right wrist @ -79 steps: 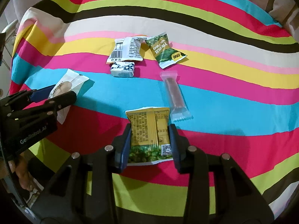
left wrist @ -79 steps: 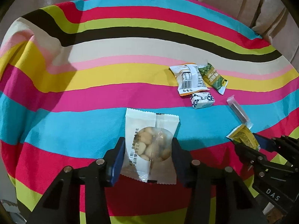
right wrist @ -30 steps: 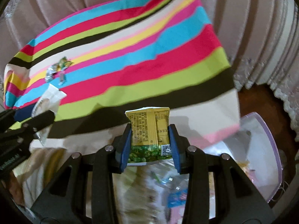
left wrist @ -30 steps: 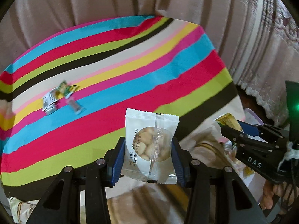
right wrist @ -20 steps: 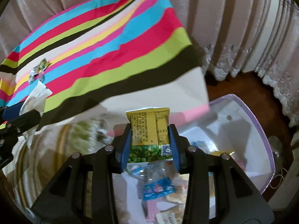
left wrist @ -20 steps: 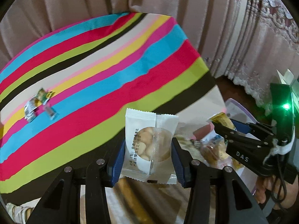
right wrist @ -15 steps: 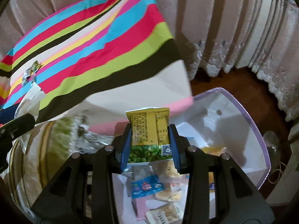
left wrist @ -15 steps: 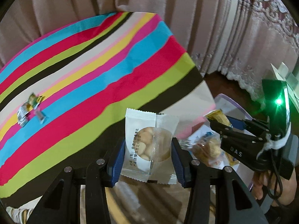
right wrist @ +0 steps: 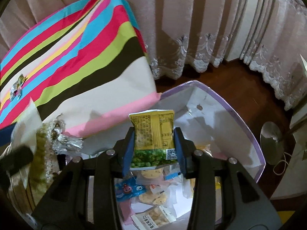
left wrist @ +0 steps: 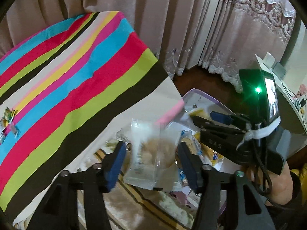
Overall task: Organize snacks
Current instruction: 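Carry both packets over the white box and open both tools to drop them, then move both open tools back over the snacks on the bed, then grasp the white printed bag with the left tool while the right tool grasps the clear pink bar packet, then carry both packets over the white box and open both tools to drop them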
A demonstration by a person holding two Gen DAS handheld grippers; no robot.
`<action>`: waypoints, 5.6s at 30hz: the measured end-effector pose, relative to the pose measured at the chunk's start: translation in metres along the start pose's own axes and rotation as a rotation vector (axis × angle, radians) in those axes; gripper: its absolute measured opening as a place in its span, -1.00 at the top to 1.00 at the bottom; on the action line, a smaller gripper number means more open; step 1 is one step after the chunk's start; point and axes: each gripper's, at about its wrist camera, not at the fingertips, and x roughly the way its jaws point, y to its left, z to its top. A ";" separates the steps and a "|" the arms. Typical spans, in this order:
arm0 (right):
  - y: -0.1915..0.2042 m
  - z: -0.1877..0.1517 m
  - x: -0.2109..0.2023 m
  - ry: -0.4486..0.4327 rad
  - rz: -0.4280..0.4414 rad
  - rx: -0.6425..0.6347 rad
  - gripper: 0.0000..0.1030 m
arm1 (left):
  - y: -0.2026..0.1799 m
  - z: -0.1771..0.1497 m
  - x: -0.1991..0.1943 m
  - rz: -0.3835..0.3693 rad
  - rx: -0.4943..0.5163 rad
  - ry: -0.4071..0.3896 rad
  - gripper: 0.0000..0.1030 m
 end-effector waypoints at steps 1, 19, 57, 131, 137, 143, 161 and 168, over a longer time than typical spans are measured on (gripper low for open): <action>-0.001 0.000 0.000 0.000 0.002 0.002 -0.08 | -0.001 0.000 0.000 0.006 0.004 -0.001 -0.22; 0.032 0.001 -0.008 0.002 0.030 -0.065 -0.21 | 0.038 0.003 -0.006 0.124 -0.100 -0.033 -0.23; 0.230 0.047 -0.021 -0.061 0.216 -0.284 -0.41 | 0.259 -0.020 -0.056 0.310 -0.431 -0.151 -0.23; 0.461 0.049 0.062 -0.039 0.398 -0.644 0.68 | 0.418 -0.029 -0.083 0.551 -0.656 -0.296 0.19; 0.444 0.055 0.054 -0.050 0.393 -0.597 0.68 | 0.403 -0.028 -0.092 0.554 -0.636 -0.294 0.19; 0.424 0.054 0.038 -0.068 0.388 -0.568 0.68 | 0.380 -0.027 -0.102 0.557 -0.608 -0.300 0.19; 0.323 0.046 -0.020 -0.109 0.362 -0.430 0.68 | 0.291 -0.031 -0.111 0.472 -0.517 -0.289 0.19; 0.272 0.036 -0.035 -0.107 0.325 -0.399 0.68 | 0.247 -0.037 -0.103 0.376 -0.493 -0.266 0.19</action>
